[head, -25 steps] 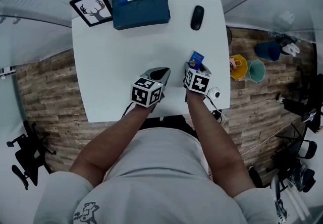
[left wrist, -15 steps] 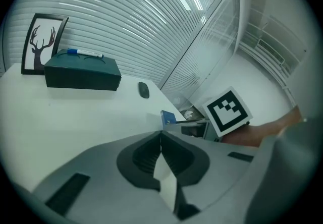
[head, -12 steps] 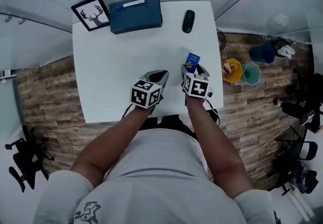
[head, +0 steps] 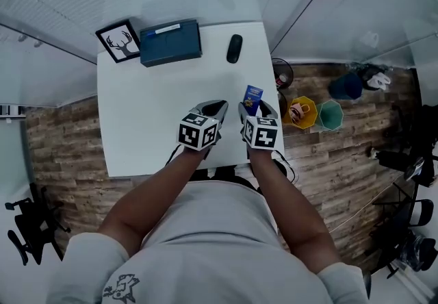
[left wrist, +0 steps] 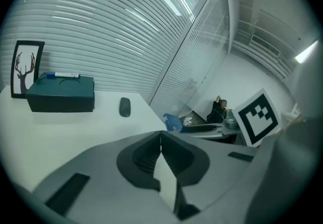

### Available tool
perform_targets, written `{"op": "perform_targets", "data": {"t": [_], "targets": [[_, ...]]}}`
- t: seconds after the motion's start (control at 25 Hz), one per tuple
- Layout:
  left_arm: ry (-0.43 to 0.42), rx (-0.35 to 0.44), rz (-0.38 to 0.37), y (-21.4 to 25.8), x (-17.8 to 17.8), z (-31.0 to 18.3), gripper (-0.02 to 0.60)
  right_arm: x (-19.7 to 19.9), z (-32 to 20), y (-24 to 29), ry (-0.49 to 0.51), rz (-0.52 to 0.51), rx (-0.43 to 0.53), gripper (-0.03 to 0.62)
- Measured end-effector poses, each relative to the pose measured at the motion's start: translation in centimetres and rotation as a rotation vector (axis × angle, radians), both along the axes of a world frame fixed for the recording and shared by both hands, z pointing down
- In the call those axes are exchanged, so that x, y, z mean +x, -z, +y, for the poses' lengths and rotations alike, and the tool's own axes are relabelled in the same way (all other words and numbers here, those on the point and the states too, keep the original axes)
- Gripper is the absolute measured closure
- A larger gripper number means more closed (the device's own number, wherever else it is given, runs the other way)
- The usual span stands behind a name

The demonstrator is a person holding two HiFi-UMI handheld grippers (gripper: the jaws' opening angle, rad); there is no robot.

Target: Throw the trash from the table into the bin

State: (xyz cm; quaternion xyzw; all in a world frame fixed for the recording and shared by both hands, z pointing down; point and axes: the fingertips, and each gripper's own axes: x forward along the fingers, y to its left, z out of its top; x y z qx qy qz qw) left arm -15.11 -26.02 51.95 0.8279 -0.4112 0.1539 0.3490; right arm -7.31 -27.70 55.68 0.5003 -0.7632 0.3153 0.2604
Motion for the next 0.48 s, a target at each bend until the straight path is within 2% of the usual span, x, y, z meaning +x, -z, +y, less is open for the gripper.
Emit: {"op": "perform_targets", "data": {"t": [0.28,0.48], "targets": [[-0.005,0.002,-0.009,-0.1,3.0,-0.2,0.575,2.5,0.4,1.3,0.004,-0.025,0.025,0.299],[-0.056,0.009,-0.002,0.4,4.8,0.2,0.575,5.2,1.3,1.7,-0.039,-0.007,0.038,0.301]]}}
